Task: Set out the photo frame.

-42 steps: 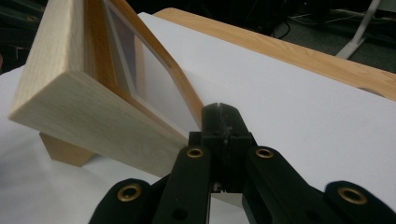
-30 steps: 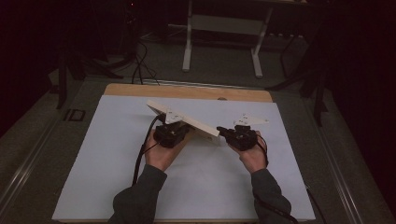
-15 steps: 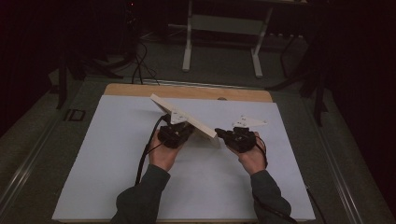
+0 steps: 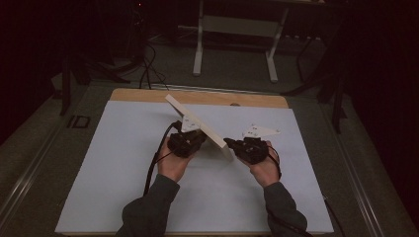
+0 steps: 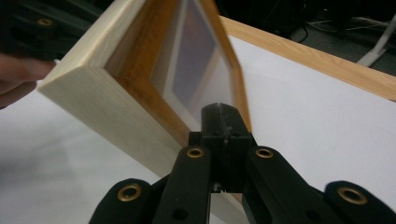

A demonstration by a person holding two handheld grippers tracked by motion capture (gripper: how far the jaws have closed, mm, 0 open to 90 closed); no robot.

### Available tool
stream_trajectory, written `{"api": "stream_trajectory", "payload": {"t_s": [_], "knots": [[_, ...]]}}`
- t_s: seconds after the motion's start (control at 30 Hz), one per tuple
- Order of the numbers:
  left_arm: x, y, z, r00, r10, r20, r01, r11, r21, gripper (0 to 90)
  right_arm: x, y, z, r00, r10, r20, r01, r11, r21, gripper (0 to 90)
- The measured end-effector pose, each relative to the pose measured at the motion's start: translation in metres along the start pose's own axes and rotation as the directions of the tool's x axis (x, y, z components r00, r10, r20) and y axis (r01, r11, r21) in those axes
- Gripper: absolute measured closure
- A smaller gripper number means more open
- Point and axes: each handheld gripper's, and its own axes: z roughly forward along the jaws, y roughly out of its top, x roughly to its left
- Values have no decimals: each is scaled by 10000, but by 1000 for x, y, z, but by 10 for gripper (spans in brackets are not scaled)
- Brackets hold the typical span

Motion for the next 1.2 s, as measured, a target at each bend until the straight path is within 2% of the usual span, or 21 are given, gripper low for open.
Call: {"api": "stream_trajectory", "payload": {"t_s": [0.27,0.93,1.2], "knots": [[4,1,0,10000,10,54,-10,10000,31,900,9,2,2,9987,-418,-279,421,9991,79,900],[6,1,1,9993,185,320,-186,9998,10,900,21,4,3,9948,-801,-624,811,9966,130,900],[-4,0,-9,9969,684,387,-687,9976,72,900,24,4,2,9939,-925,-604,936,9955,155,900]]}}
